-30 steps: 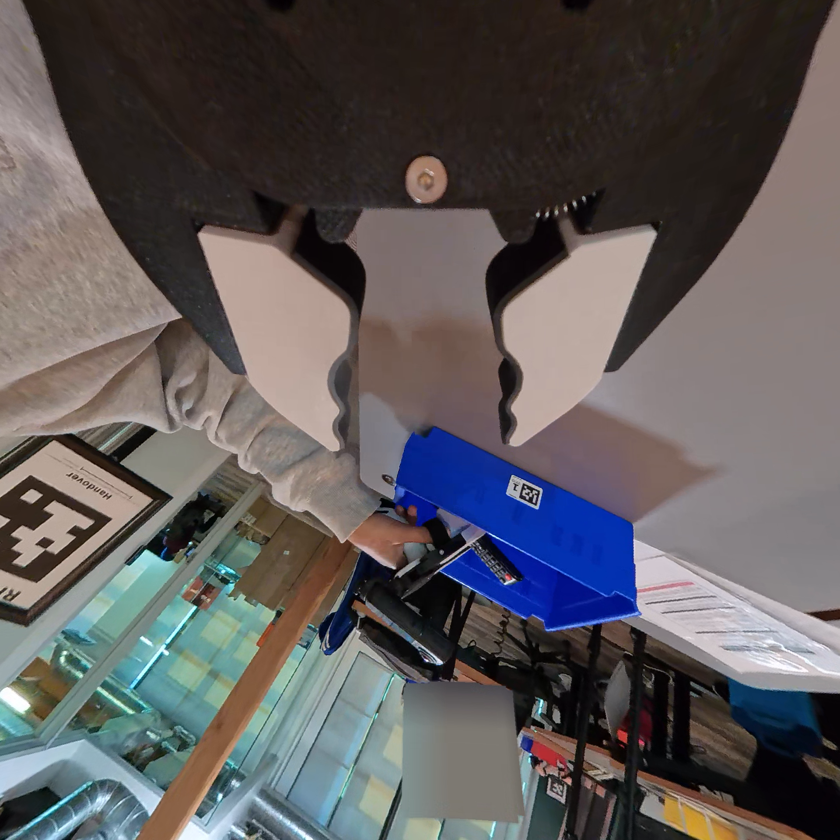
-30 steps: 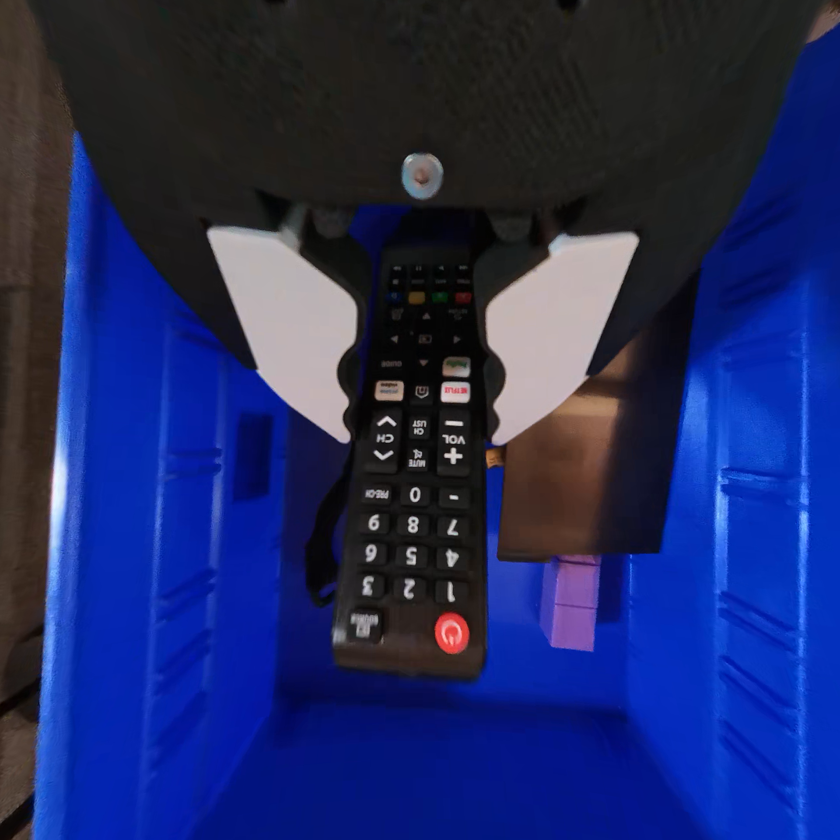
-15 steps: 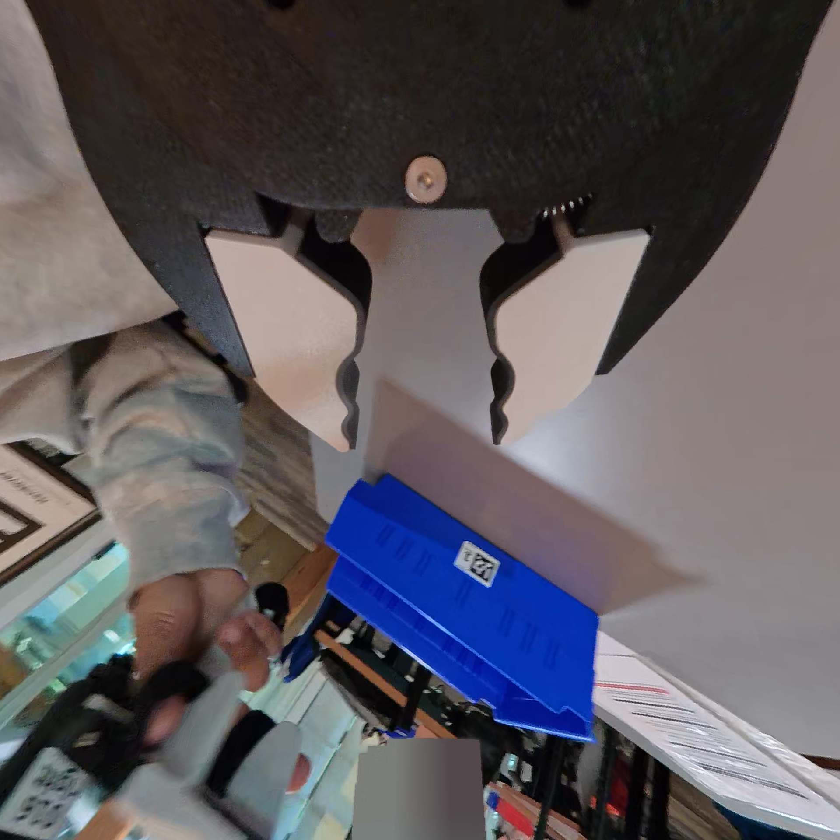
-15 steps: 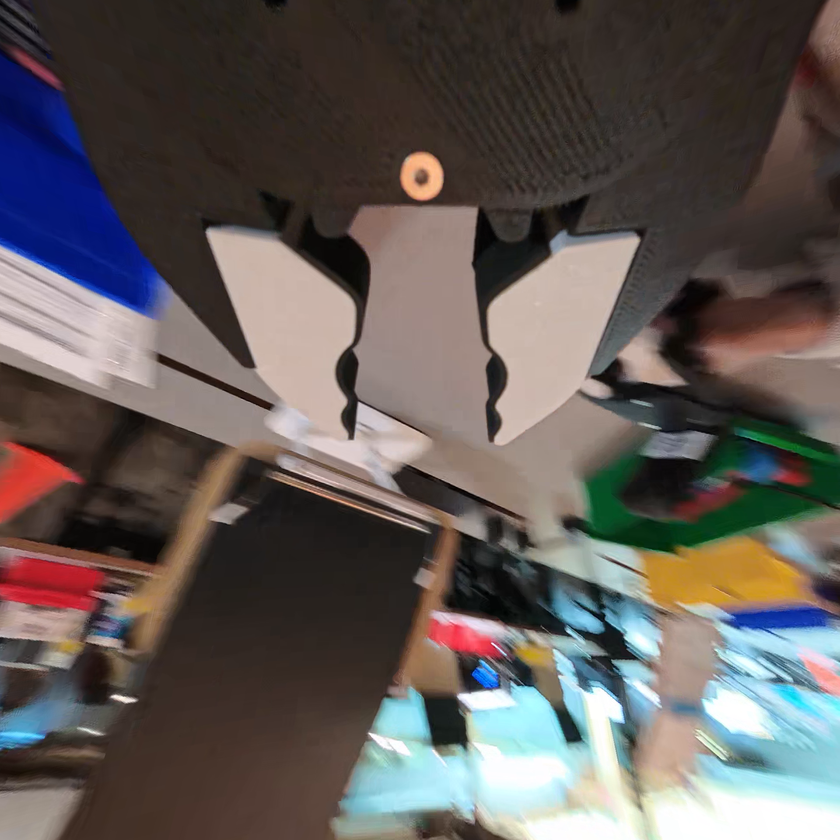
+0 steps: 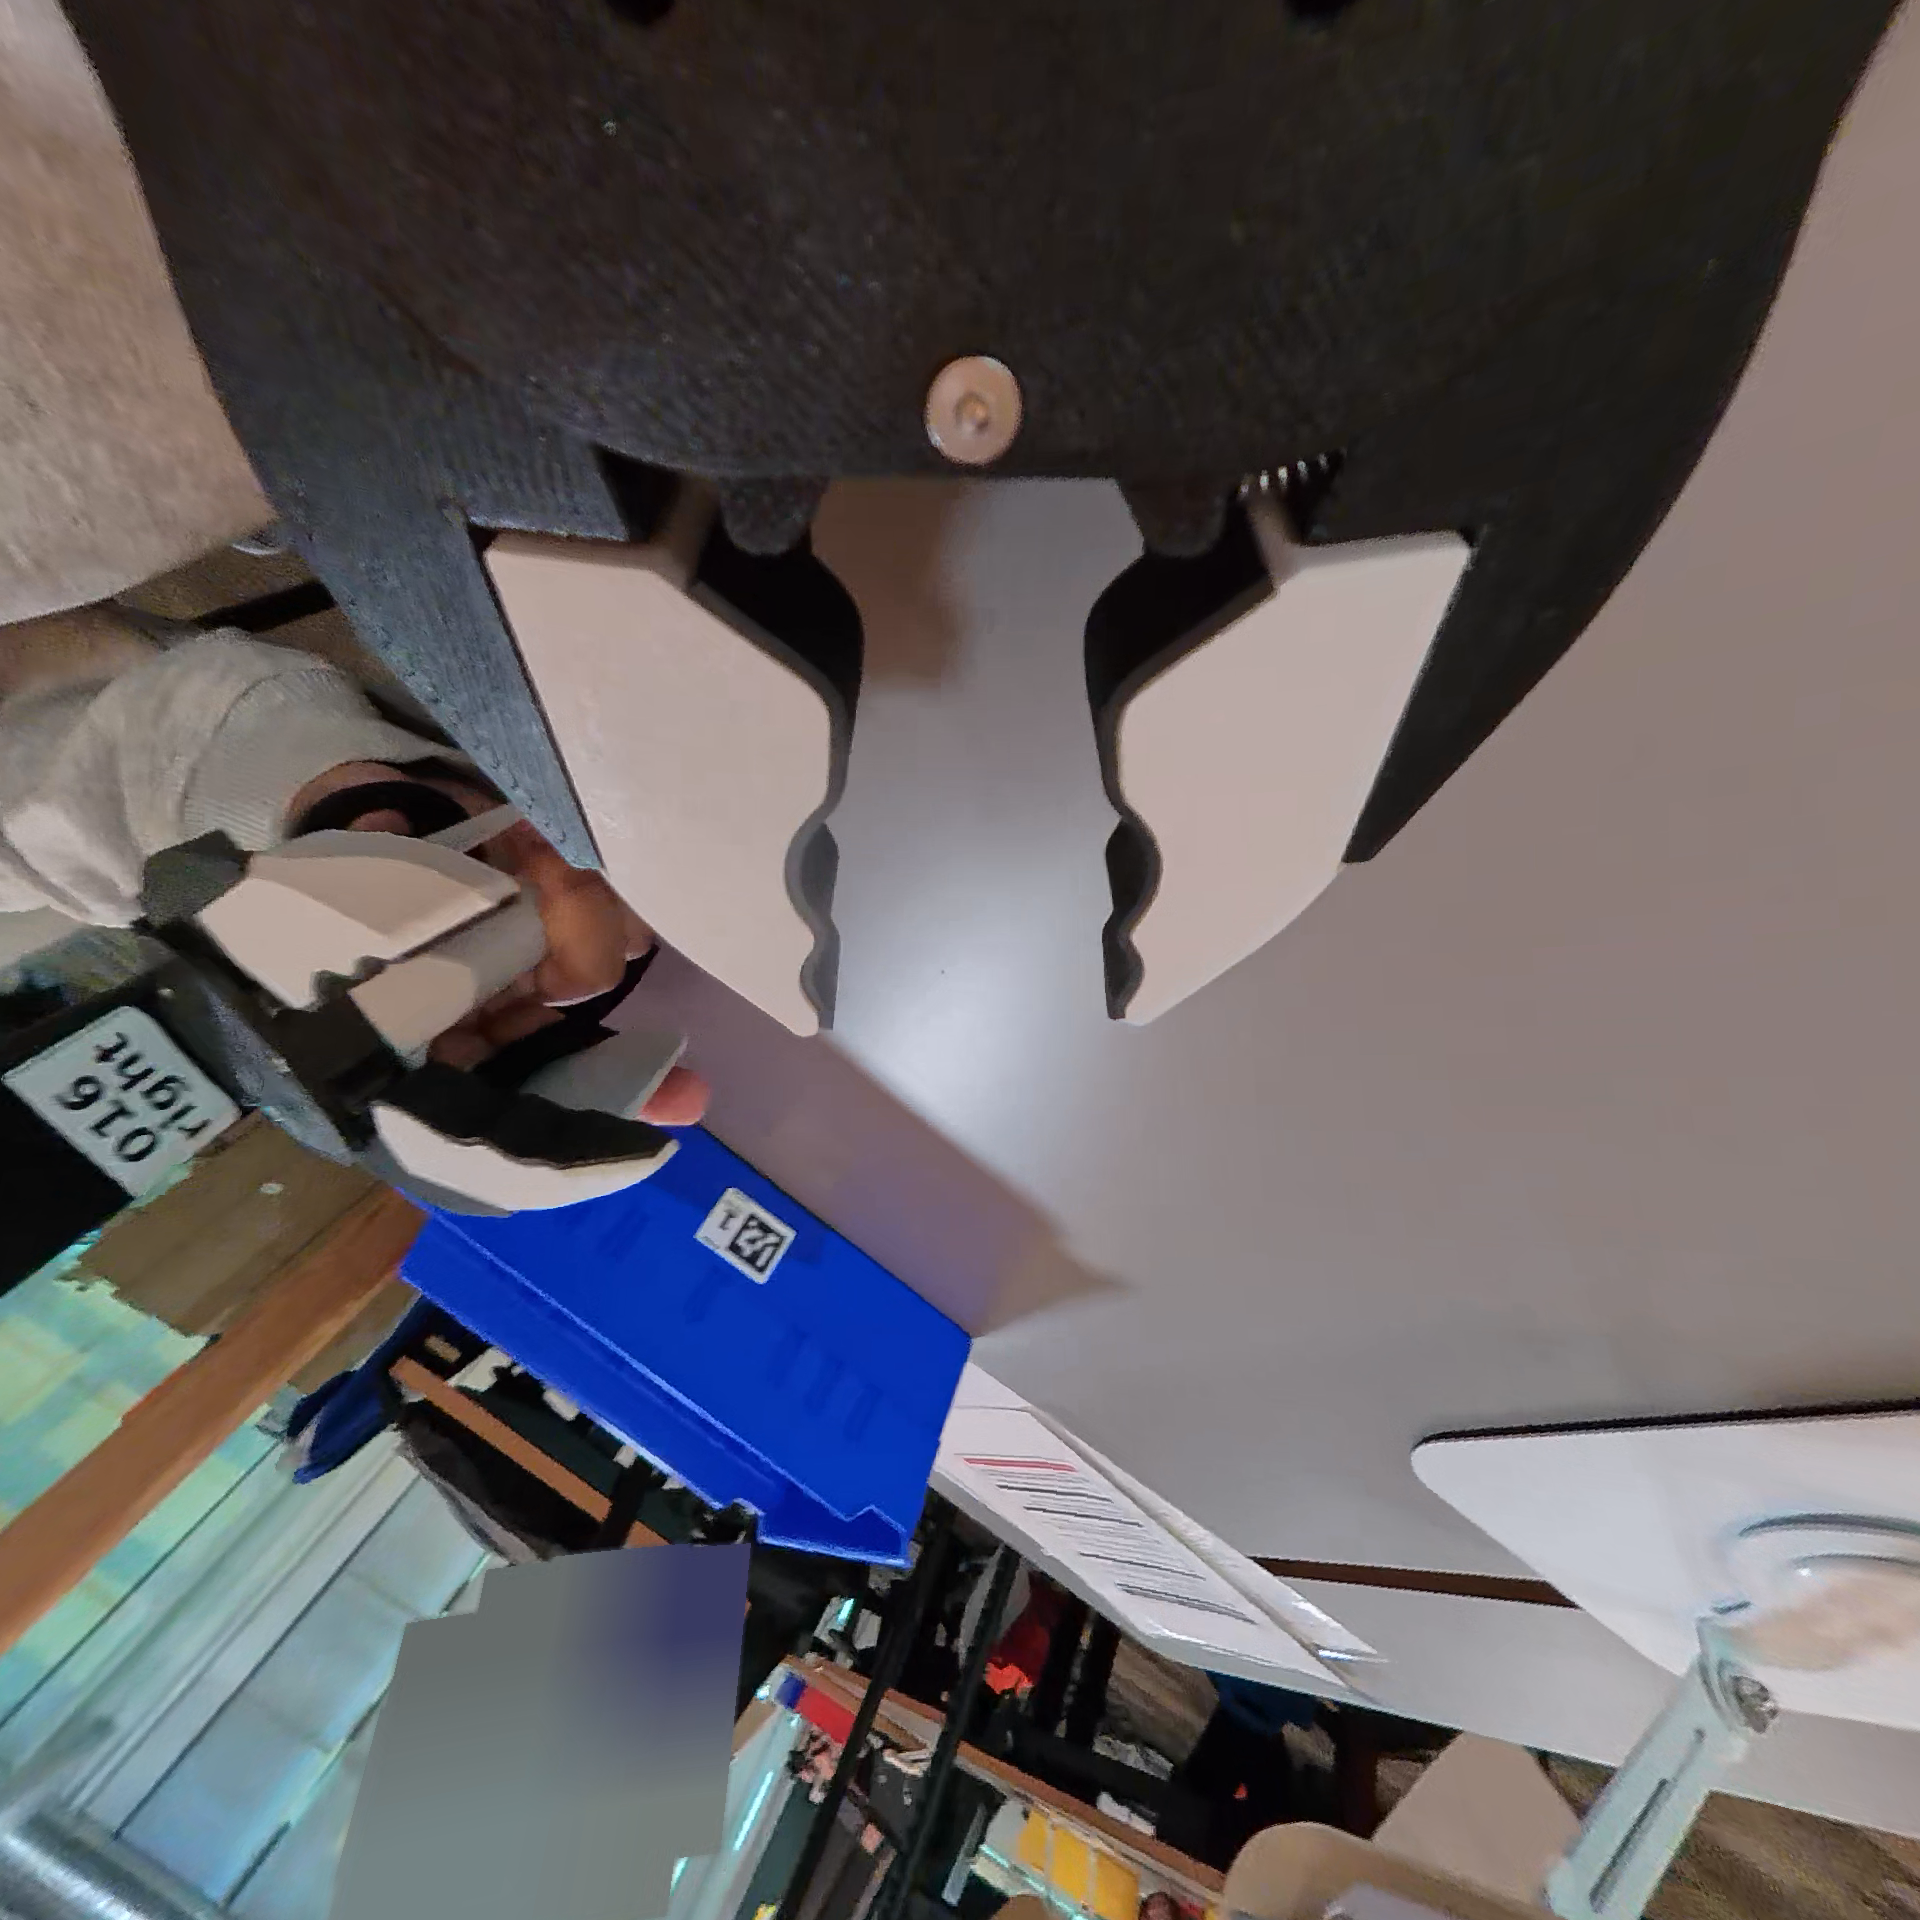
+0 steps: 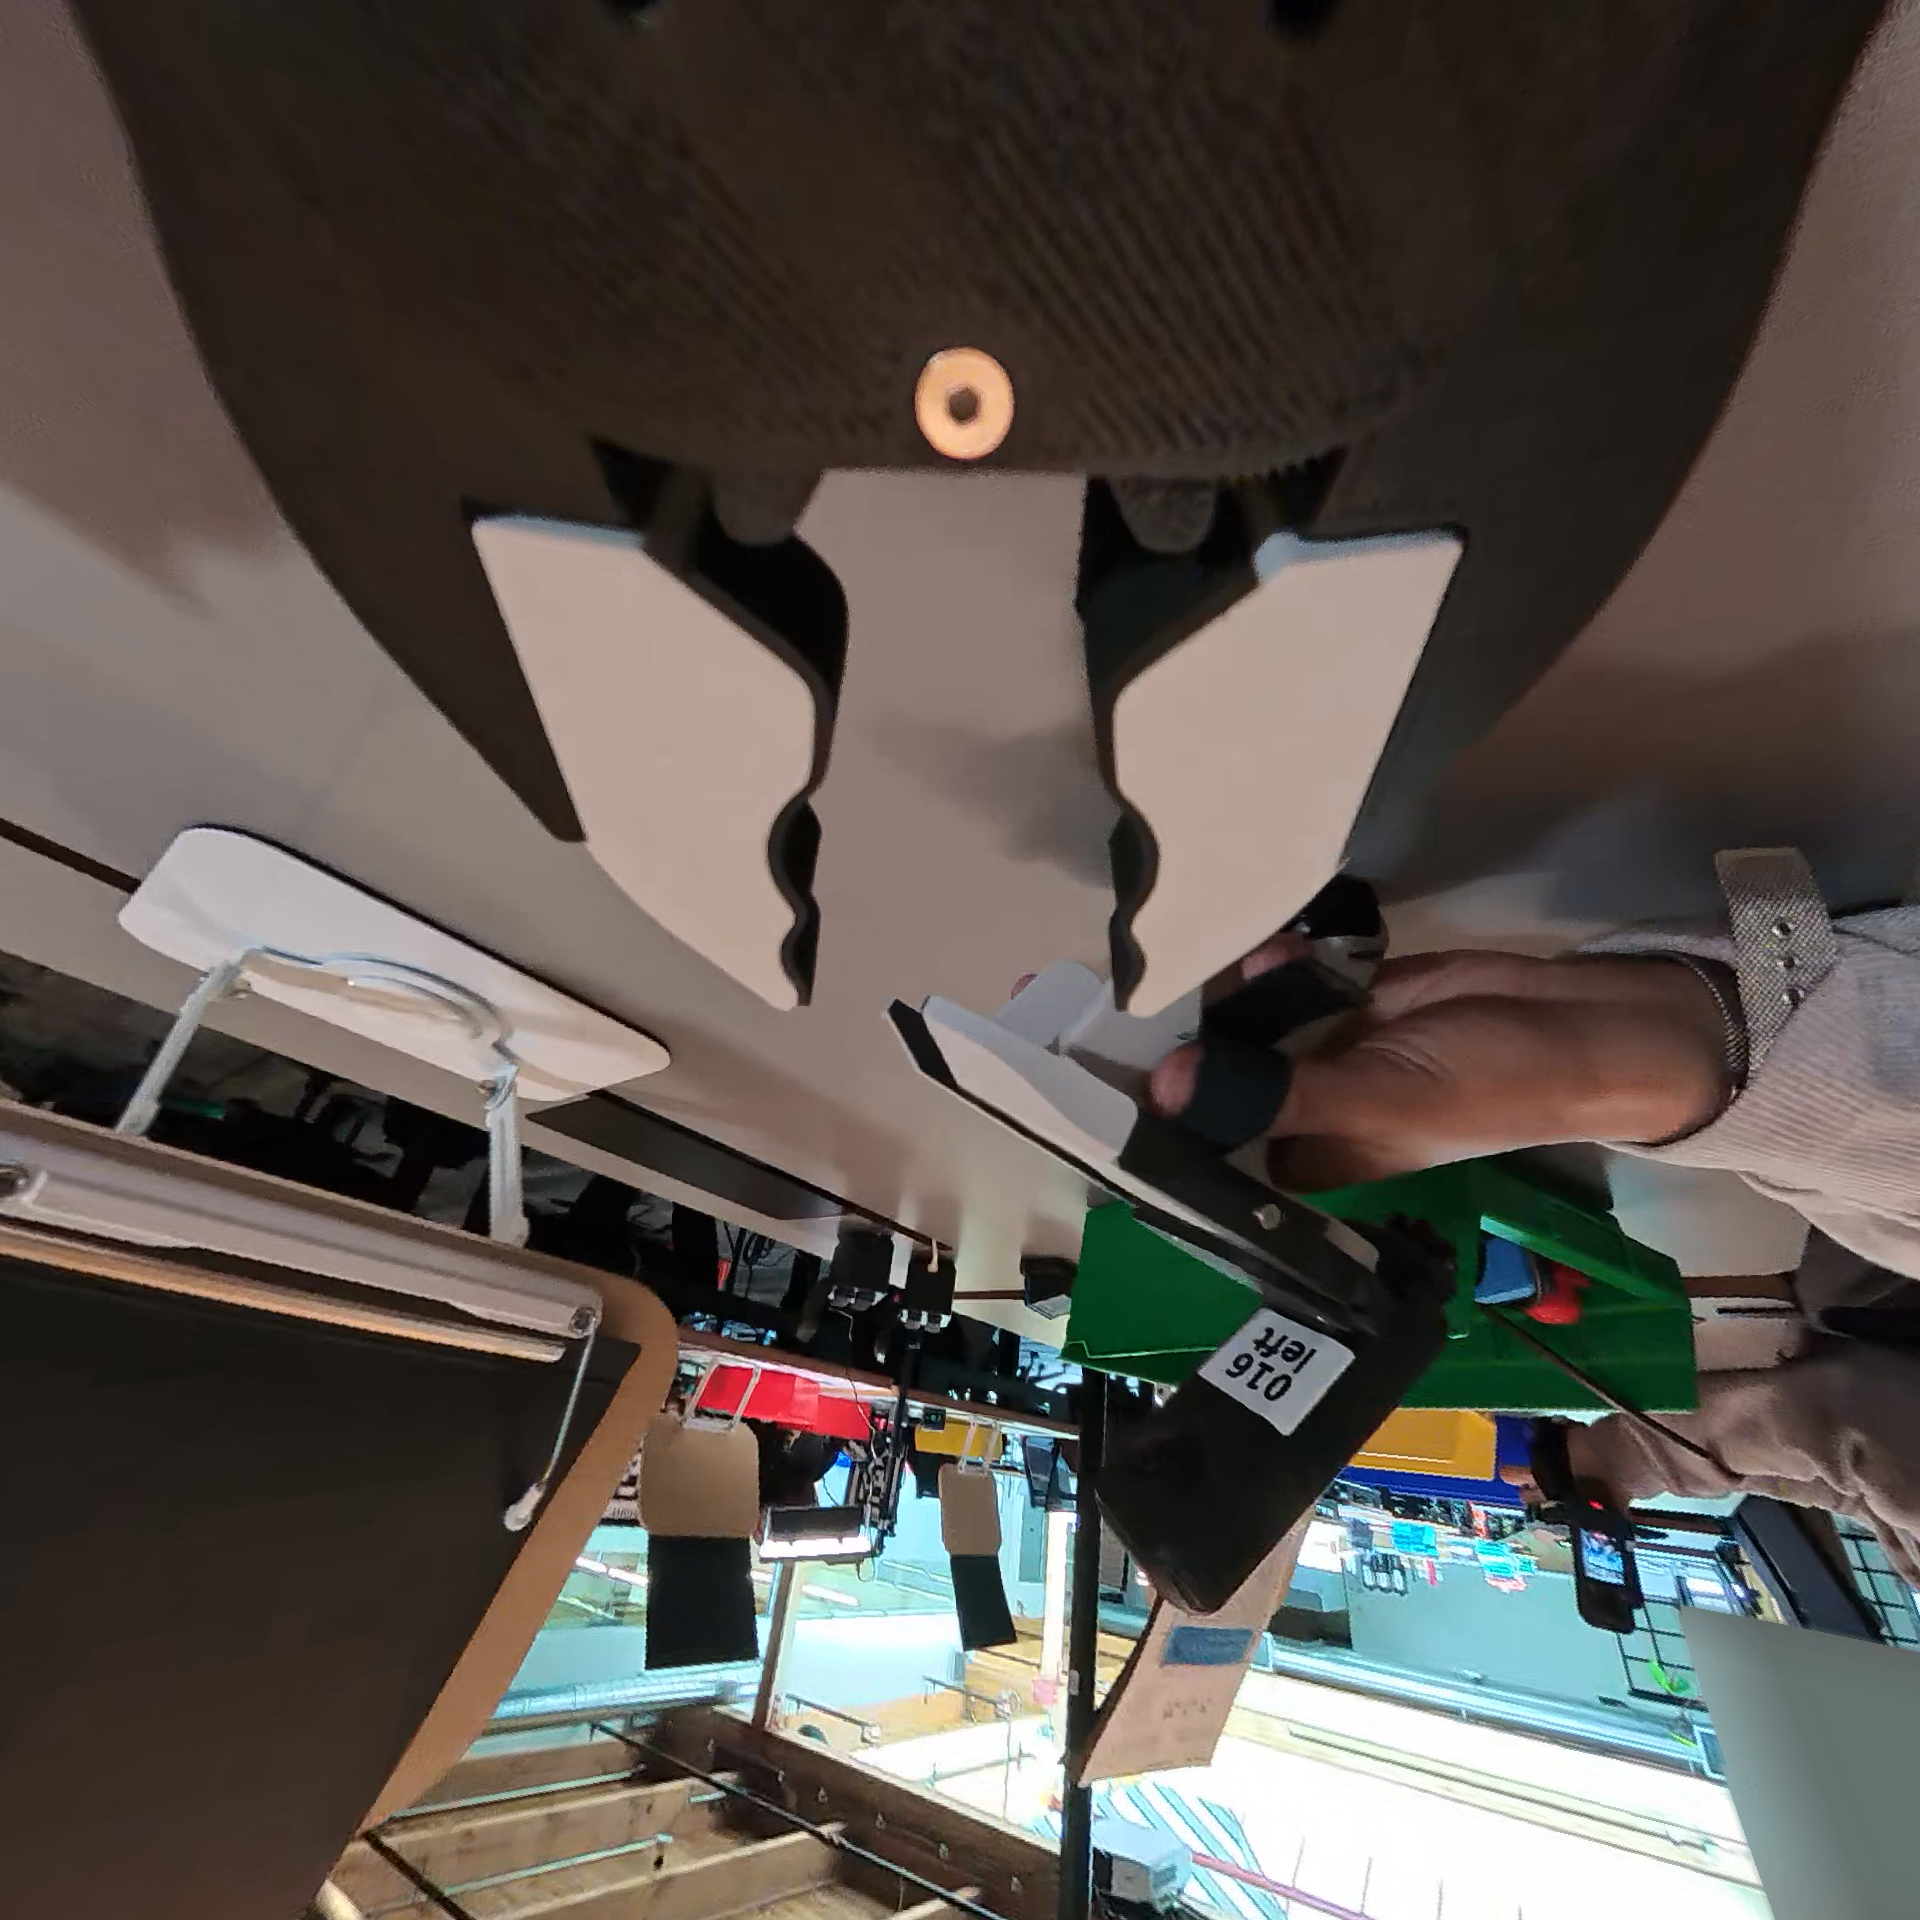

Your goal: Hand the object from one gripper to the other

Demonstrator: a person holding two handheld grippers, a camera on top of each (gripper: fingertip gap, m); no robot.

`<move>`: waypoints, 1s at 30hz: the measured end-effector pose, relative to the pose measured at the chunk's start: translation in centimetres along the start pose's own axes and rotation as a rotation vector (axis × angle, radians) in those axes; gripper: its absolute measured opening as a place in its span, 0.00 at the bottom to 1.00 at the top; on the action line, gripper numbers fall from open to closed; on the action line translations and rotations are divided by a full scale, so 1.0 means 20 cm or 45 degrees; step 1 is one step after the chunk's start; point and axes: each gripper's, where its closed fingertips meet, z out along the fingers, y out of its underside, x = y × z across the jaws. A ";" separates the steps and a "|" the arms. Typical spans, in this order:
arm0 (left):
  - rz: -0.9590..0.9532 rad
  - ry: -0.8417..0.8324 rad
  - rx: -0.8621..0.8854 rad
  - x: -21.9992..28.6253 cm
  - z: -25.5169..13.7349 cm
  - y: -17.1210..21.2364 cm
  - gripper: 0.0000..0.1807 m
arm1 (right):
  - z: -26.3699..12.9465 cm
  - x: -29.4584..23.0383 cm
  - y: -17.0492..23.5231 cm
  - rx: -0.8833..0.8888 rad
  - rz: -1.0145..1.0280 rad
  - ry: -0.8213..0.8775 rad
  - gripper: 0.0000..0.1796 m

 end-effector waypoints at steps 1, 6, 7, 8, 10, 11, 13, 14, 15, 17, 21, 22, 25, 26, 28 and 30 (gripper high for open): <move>0.018 -0.038 -0.011 -0.02 0.00 0.01 0.28 | -0.01 0.01 0.00 0.010 -0.010 -0.003 0.30; 0.138 -0.187 -0.072 -0.08 0.01 0.03 0.29 | -0.01 0.01 0.00 0.016 -0.009 -0.004 0.30; 0.164 -0.207 -0.078 -0.08 0.01 0.03 0.29 | -0.01 0.01 0.00 0.012 -0.019 -0.004 0.30; 0.191 -0.227 -0.089 -0.09 0.01 0.03 0.30 | -0.01 0.00 0.00 0.008 -0.030 -0.007 0.29; 0.241 -0.262 -0.113 -0.09 0.00 0.04 0.31 | 0.00 -0.01 0.01 -0.005 -0.052 -0.009 0.29; 0.261 -0.274 -0.123 -0.09 0.00 0.05 0.32 | 0.00 -0.01 0.01 -0.012 -0.060 -0.011 0.29; 0.294 -0.299 -0.130 -0.09 0.00 0.05 0.34 | 0.01 -0.02 0.02 -0.024 -0.071 -0.012 0.28; 0.303 -0.309 -0.127 -0.09 0.00 0.04 0.36 | 0.01 -0.02 0.02 -0.029 -0.073 -0.011 0.28; 0.311 -0.323 -0.121 -0.10 0.00 0.04 0.38 | 0.01 -0.02 0.02 -0.031 -0.074 -0.010 0.28; 0.326 -0.370 -0.107 -0.12 -0.01 0.03 0.43 | 0.01 -0.02 0.02 -0.031 -0.077 -0.010 0.28; 0.332 -0.420 -0.090 -0.14 -0.02 0.02 0.48 | 0.01 -0.03 0.03 -0.043 -0.091 -0.018 0.26; 0.333 -0.432 -0.086 -0.15 -0.02 0.02 0.49 | 0.01 -0.03 0.03 -0.048 -0.098 -0.020 0.26; 0.356 -0.474 -0.091 -0.17 -0.03 0.01 0.52 | 0.02 -0.04 0.04 -0.058 -0.123 -0.021 0.26; 0.364 -0.481 -0.094 -0.17 -0.03 0.01 0.52 | 0.02 -0.05 0.04 -0.060 -0.129 -0.022 0.27; 0.377 -0.489 -0.098 -0.17 -0.03 0.02 0.53 | 0.02 -0.05 0.04 -0.064 -0.137 -0.019 0.27; 0.384 -0.493 -0.102 -0.17 -0.02 0.02 0.54 | 0.02 -0.05 0.04 -0.065 -0.142 -0.017 0.27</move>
